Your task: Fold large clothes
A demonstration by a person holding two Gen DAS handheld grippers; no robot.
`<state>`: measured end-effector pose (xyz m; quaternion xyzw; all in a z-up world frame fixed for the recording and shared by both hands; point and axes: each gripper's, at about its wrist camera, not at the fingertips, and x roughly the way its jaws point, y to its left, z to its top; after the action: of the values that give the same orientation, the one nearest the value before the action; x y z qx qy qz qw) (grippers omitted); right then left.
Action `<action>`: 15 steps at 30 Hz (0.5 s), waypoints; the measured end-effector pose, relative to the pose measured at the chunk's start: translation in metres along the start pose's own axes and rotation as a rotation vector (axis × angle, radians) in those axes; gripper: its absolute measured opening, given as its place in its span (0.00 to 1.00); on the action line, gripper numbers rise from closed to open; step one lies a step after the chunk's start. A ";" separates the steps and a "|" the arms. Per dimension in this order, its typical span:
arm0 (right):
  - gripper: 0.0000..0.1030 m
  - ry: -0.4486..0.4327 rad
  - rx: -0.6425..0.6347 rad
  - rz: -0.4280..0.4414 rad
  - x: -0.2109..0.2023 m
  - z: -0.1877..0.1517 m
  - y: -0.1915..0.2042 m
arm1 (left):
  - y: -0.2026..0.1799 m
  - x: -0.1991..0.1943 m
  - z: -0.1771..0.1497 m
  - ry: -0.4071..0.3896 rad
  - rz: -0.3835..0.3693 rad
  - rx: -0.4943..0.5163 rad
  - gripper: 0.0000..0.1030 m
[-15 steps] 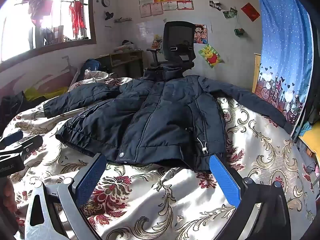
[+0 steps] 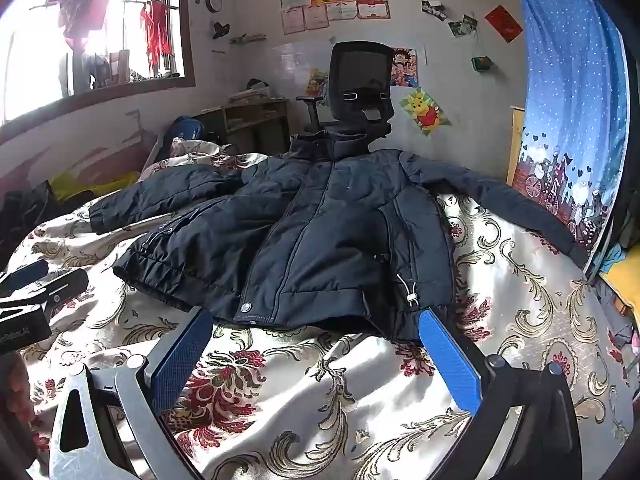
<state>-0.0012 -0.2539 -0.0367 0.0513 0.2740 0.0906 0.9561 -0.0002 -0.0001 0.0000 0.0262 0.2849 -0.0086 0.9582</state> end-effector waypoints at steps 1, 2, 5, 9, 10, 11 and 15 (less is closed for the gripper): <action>1.00 -0.002 0.000 -0.003 0.000 0.000 0.000 | 0.000 0.000 0.000 0.000 0.000 0.000 0.99; 1.00 -0.001 -0.001 -0.004 0.000 0.000 0.000 | 0.000 0.000 0.000 0.000 0.000 0.000 0.99; 1.00 -0.001 -0.001 -0.003 0.001 0.000 0.000 | 0.000 0.000 0.000 0.001 0.001 0.000 0.99; 1.00 0.000 -0.001 -0.003 0.001 -0.001 0.000 | 0.000 0.000 0.000 0.001 0.001 0.001 0.99; 1.00 0.000 -0.001 -0.003 0.001 -0.001 0.000 | 0.000 0.000 0.000 0.002 0.000 0.001 0.99; 1.00 0.000 -0.001 -0.003 0.001 -0.001 0.000 | 0.000 0.000 0.000 0.002 0.000 0.001 0.99; 1.00 0.001 -0.001 -0.003 0.001 -0.001 0.000 | 0.000 0.000 0.000 0.003 0.000 0.001 0.99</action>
<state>-0.0008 -0.2540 -0.0382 0.0506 0.2745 0.0893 0.9561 -0.0002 -0.0001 0.0000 0.0267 0.2863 -0.0085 0.9577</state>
